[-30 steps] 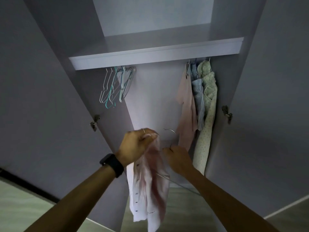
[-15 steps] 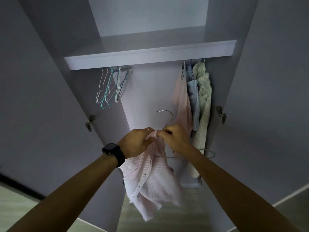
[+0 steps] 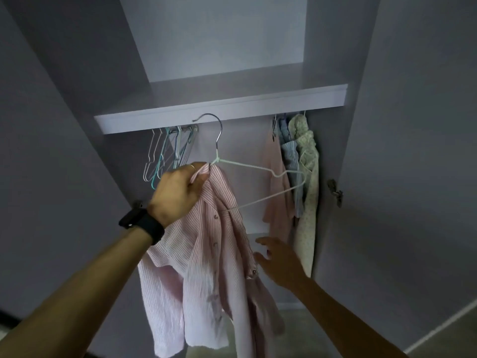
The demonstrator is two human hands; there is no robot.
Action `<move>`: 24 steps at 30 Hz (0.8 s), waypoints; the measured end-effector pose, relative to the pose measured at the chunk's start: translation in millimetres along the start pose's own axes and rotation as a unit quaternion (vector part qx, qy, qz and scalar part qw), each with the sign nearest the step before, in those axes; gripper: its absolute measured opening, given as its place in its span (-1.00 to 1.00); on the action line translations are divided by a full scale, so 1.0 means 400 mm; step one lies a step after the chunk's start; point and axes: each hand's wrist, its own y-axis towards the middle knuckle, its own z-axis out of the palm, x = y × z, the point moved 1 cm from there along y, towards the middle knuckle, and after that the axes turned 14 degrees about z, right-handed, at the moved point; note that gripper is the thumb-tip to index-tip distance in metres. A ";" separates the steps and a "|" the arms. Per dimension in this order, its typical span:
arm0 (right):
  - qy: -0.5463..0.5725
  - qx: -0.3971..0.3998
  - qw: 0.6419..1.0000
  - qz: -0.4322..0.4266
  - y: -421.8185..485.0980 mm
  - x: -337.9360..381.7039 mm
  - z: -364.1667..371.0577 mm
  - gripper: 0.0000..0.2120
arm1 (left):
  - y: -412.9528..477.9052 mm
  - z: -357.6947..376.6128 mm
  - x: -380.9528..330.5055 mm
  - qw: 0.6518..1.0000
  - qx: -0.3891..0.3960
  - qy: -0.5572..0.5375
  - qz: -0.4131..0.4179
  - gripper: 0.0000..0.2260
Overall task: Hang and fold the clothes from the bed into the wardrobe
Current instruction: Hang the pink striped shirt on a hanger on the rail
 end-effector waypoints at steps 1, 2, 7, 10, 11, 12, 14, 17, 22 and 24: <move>-0.015 0.009 1.000 -0.008 0.015 0.024 0.031 -0.63 | 0.005 -0.017 0.002 1.000 -0.008 0.005 -0.001 -0.78; -0.021 0.012 1.000 -0.011 0.028 0.051 0.060 -0.66 | 0.006 -0.033 0.004 1.000 -0.015 0.008 -0.004 -0.77; -0.031 -0.056 0.998 -0.003 0.085 0.131 0.136 -0.75 | -0.040 -0.096 0.031 0.999 -0.022 0.042 -0.019 -0.76; 0.015 -0.113 0.993 -0.010 0.111 0.118 0.085 -0.74 | -0.109 -0.142 0.078 0.996 -0.011 0.067 -0.050 -0.75; 0.032 -0.121 0.992 -0.019 0.122 0.108 0.057 -0.77 | -0.126 -0.151 0.095 0.995 -0.002 0.073 -0.061 -0.75; 0.050 -0.107 0.992 -0.033 0.130 0.105 0.036 -0.80 | -0.152 -0.164 0.111 0.994 0.005 0.077 -0.076 -0.75; 0.097 -0.053 0.993 -0.048 0.147 0.105 -0.005 -0.89 | -0.189 -0.178 0.133 0.993 0.013 0.076 -0.087 -0.73; 0.113 -0.035 0.991 -0.061 0.169 0.128 -0.050 -0.89 | -0.230 -0.195 0.144 0.995 0.001 0.087 -0.050 -0.74; 0.123 -0.046 0.990 -0.042 0.208 0.197 -0.139 -0.82 | -0.260 -0.184 0.134 0.993 0.028 0.109 0.045 -0.73; 0.136 -0.047 0.989 -0.042 0.221 0.239 -0.174 -0.82 | -0.255 -0.175 0.137 0.992 0.008 0.128 0.013 -0.72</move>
